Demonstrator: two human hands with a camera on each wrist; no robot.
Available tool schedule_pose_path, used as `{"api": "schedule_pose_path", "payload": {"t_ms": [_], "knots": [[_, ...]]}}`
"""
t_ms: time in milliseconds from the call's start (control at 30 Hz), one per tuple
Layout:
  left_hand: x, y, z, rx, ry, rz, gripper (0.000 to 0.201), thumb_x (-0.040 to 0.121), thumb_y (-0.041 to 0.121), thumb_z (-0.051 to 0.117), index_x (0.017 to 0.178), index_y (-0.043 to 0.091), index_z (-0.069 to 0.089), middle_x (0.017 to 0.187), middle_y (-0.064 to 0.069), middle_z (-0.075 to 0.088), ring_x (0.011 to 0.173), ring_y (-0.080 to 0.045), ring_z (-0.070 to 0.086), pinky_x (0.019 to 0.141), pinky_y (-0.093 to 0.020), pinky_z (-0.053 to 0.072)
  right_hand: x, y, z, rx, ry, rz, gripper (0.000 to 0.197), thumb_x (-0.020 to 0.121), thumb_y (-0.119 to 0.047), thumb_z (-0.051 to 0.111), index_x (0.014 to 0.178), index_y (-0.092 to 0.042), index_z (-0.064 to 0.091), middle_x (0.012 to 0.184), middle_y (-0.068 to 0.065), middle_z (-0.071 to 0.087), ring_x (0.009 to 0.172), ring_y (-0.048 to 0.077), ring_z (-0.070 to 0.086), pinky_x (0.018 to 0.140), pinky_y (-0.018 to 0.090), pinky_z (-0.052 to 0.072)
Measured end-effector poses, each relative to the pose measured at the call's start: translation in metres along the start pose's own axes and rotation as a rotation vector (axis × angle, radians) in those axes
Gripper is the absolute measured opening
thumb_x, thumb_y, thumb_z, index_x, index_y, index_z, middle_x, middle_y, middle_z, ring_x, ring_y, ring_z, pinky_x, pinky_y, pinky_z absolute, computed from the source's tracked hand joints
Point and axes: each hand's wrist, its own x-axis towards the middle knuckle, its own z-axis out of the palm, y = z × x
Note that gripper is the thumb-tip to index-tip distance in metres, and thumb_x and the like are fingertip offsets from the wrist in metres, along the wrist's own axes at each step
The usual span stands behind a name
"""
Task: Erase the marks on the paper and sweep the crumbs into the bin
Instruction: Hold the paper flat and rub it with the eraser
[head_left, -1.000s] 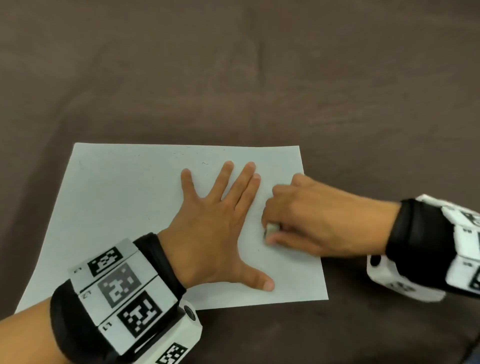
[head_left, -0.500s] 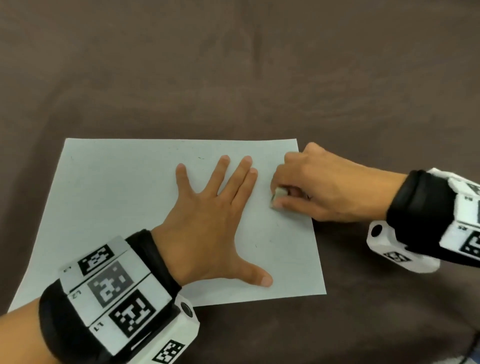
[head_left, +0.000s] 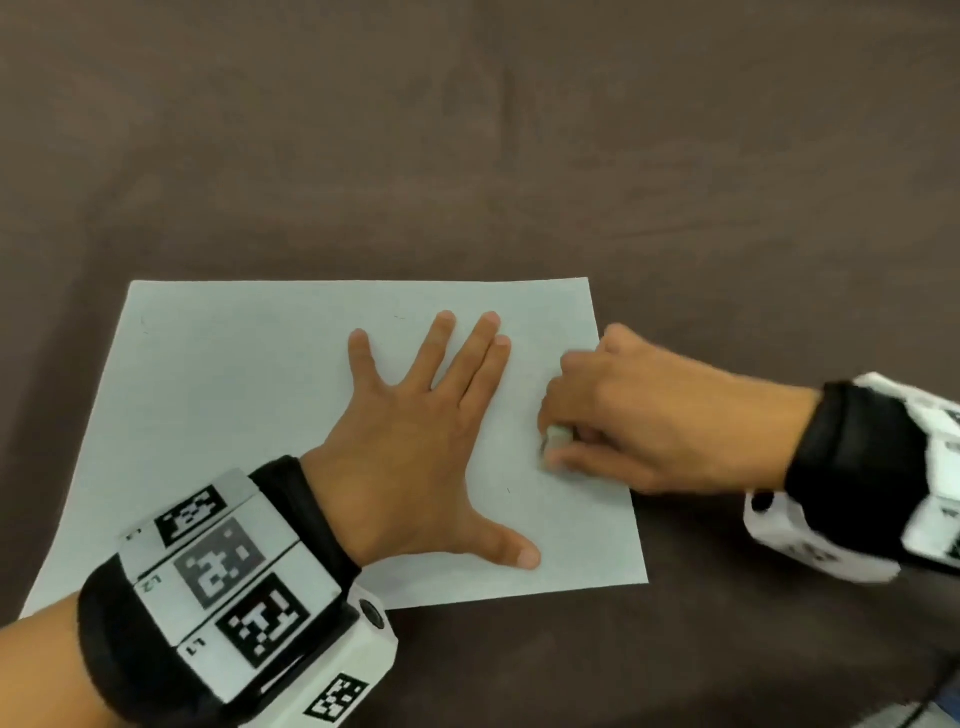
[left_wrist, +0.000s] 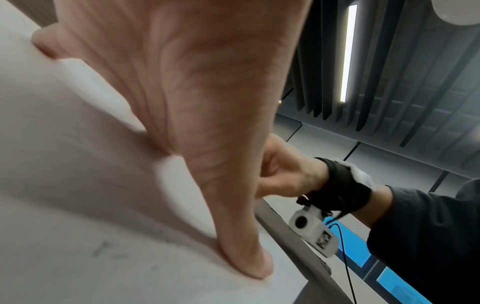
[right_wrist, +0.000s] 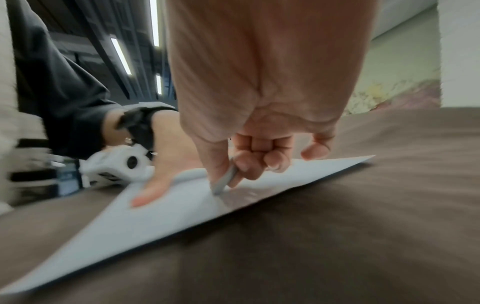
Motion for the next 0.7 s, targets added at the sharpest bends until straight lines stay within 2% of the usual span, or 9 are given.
{"api": "schedule_pose_path", "payload": {"t_ms": [100, 167, 267, 333, 400, 467, 600, 700], "knots": [[0.0, 0.0, 0.001, 0.007, 0.002, -0.008, 0.142, 0.051, 0.103, 0.021, 0.14, 0.012, -0.043, 0.145, -0.003, -0.052, 0.14, -0.03, -0.038, 0.111, -0.07, 0.003, 0.003, 0.014, -0.006, 0.003, 0.031, 0.102, 0.029, 0.094, -0.045, 0.043, 0.083, -0.023, 0.058, 0.068, -0.011, 0.05, 0.071, 0.009, 0.039, 0.086, 0.036, 0.035], [0.001, 0.0, 0.001, 0.003, 0.006, -0.003, 0.141, 0.051, 0.103, 0.023, 0.14, 0.015, -0.042, 0.146, -0.002, -0.051, 0.14, -0.03, -0.038, 0.111, -0.071, 0.002, -0.001, 0.013, -0.001, -0.007, 0.063, 0.099, 0.028, 0.094, -0.044, 0.042, 0.086, -0.023, 0.058, 0.067, -0.011, 0.047, 0.071, 0.008, 0.038, 0.086, 0.034, 0.033], [0.002, 0.0, 0.003, -0.014, 0.025, 0.027, 0.133, 0.054, 0.102, 0.027, 0.139, 0.028, -0.043, 0.146, -0.003, -0.05, 0.14, -0.033, -0.038, 0.11, -0.072, -0.002, -0.006, 0.007, 0.005, -0.014, 0.064, 0.093, 0.027, 0.094, -0.044, 0.041, 0.09, -0.023, 0.058, 0.067, -0.013, 0.041, 0.071, 0.001, 0.036, 0.085, 0.031, 0.03], [0.003, -0.001, 0.005, -0.025, 0.06, 0.058, 0.129, 0.055, 0.102, 0.028, 0.139, 0.035, -0.043, 0.148, -0.004, -0.049, 0.14, -0.035, -0.037, 0.109, -0.073, -0.003, -0.005, 0.006, 0.004, -0.031, 0.093, 0.101, 0.026, 0.094, -0.043, 0.043, 0.089, -0.023, 0.059, 0.065, -0.015, 0.036, 0.068, 0.007, 0.034, 0.083, 0.034, 0.035], [0.004, -0.002, 0.007, -0.023, 0.098, 0.094, 0.127, 0.057, 0.102, 0.027, 0.141, 0.035, -0.039, 0.15, -0.002, -0.046, 0.14, -0.032, -0.037, 0.109, -0.073, -0.001, -0.005, 0.003, 0.002, -0.066, 0.16, 0.109, 0.029, 0.093, -0.042, 0.039, 0.085, -0.022, 0.058, 0.066, -0.016, 0.039, 0.066, 0.007, 0.035, 0.076, 0.037, 0.04], [0.005, -0.003, 0.009, -0.019, 0.106, 0.114, 0.125, 0.058, 0.102, 0.024, 0.142, 0.034, -0.038, 0.15, 0.002, -0.046, 0.142, -0.028, -0.036, 0.11, -0.073, 0.001, -0.007, -0.004, 0.008, -0.123, 0.209, 0.1, 0.034, 0.091, -0.041, 0.032, 0.082, -0.021, 0.059, 0.068, -0.011, 0.051, 0.066, 0.014, 0.044, 0.071, 0.039, 0.042], [0.006, -0.004, 0.013, -0.013, 0.119, 0.133, 0.124, 0.06, 0.102, 0.024, 0.142, 0.033, -0.039, 0.149, 0.001, -0.047, 0.142, -0.029, -0.034, 0.109, -0.074, 0.002, -0.015, -0.029, 0.031, -0.182, 0.202, -0.052, 0.032, 0.092, -0.037, 0.037, 0.079, -0.021, 0.061, 0.072, -0.006, 0.06, 0.07, 0.017, 0.051, 0.07, 0.039, 0.04], [0.005, -0.003, 0.013, -0.012, 0.122, 0.142, 0.132, 0.055, 0.104, 0.026, 0.142, 0.03, -0.039, 0.148, -0.001, -0.048, 0.141, -0.031, -0.036, 0.109, -0.075, -0.001, -0.009, -0.013, 0.015, -0.154, 0.254, 0.023, 0.03, 0.089, -0.036, 0.04, 0.074, -0.021, 0.061, 0.069, -0.007, 0.059, 0.065, 0.017, 0.051, 0.064, 0.041, 0.046]]}}
